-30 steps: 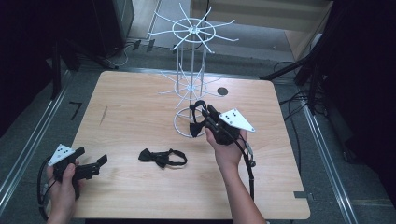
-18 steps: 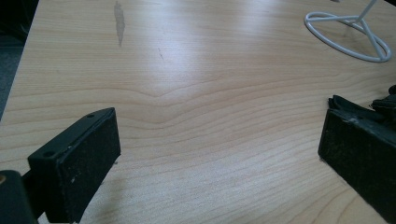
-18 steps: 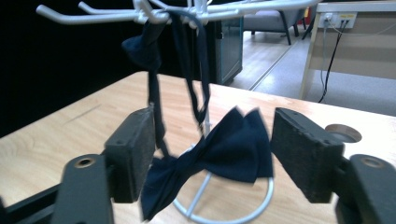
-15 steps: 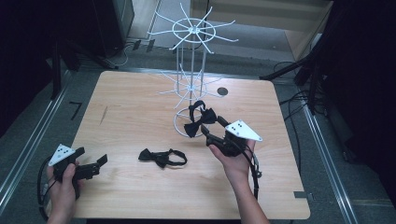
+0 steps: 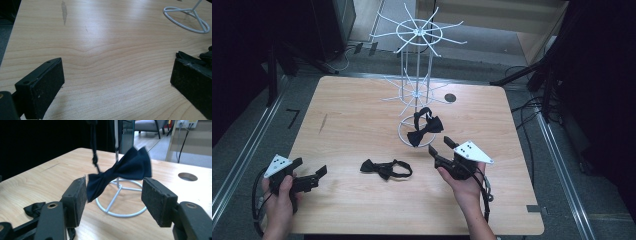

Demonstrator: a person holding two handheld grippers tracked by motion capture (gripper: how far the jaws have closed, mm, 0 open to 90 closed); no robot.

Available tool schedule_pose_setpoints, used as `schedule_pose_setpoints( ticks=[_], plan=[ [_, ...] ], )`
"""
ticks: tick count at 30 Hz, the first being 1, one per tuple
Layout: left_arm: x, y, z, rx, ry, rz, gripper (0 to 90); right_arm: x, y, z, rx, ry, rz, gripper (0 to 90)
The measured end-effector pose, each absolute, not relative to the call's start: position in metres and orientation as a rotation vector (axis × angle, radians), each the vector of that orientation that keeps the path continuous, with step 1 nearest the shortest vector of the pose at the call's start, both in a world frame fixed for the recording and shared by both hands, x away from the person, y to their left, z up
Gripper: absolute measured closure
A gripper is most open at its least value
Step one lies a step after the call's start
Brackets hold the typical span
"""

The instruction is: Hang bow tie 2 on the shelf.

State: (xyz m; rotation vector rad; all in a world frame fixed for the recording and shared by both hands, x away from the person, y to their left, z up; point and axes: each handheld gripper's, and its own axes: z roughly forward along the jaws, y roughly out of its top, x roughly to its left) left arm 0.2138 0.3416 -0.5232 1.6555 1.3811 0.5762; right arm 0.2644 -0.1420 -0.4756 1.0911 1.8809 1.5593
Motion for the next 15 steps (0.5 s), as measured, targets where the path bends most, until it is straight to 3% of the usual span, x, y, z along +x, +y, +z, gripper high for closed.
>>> schedule_pose_setpoints(
  ticks=[15],
  plan=[
    [0.214, 0.342, -0.523, 1.656, 1.381, 0.575, 0.0, 0.264, -0.127, -0.492, 1.108, 1.951, 1.529, 42.9]
  ],
)
